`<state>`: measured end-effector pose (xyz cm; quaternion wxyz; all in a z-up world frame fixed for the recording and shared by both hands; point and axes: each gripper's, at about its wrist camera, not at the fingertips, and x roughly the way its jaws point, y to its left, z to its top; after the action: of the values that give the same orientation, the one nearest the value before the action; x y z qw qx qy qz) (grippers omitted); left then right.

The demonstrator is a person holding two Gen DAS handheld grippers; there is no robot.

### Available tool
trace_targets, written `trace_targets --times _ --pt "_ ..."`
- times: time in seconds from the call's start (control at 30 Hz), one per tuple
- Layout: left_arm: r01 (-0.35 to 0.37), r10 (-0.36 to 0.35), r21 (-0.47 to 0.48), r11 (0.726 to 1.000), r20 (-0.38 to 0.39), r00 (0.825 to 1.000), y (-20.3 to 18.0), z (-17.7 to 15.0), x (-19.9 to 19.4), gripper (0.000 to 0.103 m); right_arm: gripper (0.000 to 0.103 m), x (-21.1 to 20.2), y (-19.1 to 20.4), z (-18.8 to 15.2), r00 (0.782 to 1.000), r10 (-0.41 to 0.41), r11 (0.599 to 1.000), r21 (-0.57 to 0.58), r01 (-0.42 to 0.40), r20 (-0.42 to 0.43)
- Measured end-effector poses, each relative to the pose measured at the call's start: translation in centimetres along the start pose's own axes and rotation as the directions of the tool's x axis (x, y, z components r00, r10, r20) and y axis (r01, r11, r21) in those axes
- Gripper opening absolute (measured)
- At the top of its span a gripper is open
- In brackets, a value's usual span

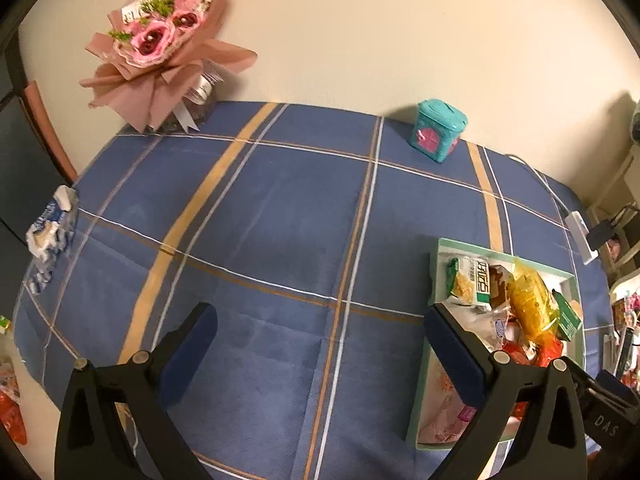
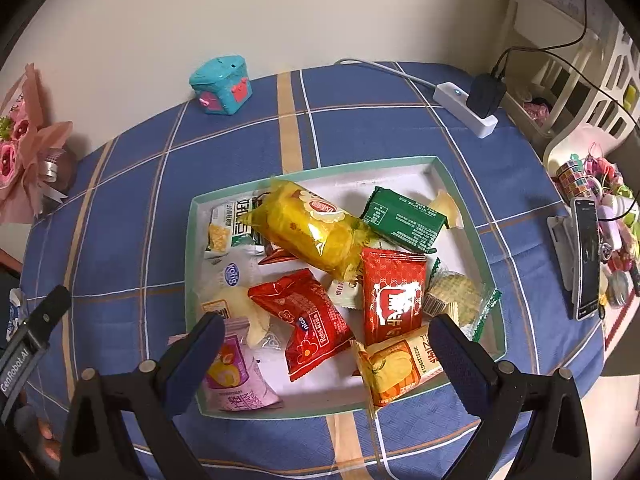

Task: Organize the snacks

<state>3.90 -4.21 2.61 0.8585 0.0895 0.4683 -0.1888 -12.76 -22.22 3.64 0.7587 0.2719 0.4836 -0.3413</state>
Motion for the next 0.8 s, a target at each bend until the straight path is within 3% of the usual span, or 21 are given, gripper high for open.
trace_targets --times 0.13,0.63,0.8 --pt "-0.072 0.072 -0.010 0.997 0.014 0.997 0.3 -0.1 -0.6 0.103 0.103 -0.1 0.1 -0.1 1.000 -0.003 1.000 -0.002 0.003 -0.001" --pt "-0.116 0.118 0.029 0.993 -0.094 0.989 1.2 -3.2 -1.1 0.103 0.103 -1.3 1.4 -2.3 1.000 -0.003 0.999 -0.044 0.004 0.008" --pt "-0.107 0.111 0.048 0.993 -0.094 0.989 1.4 -4.6 -1.7 0.103 0.103 -2.2 1.8 -3.8 1.000 0.016 0.998 -0.053 -0.015 0.021"
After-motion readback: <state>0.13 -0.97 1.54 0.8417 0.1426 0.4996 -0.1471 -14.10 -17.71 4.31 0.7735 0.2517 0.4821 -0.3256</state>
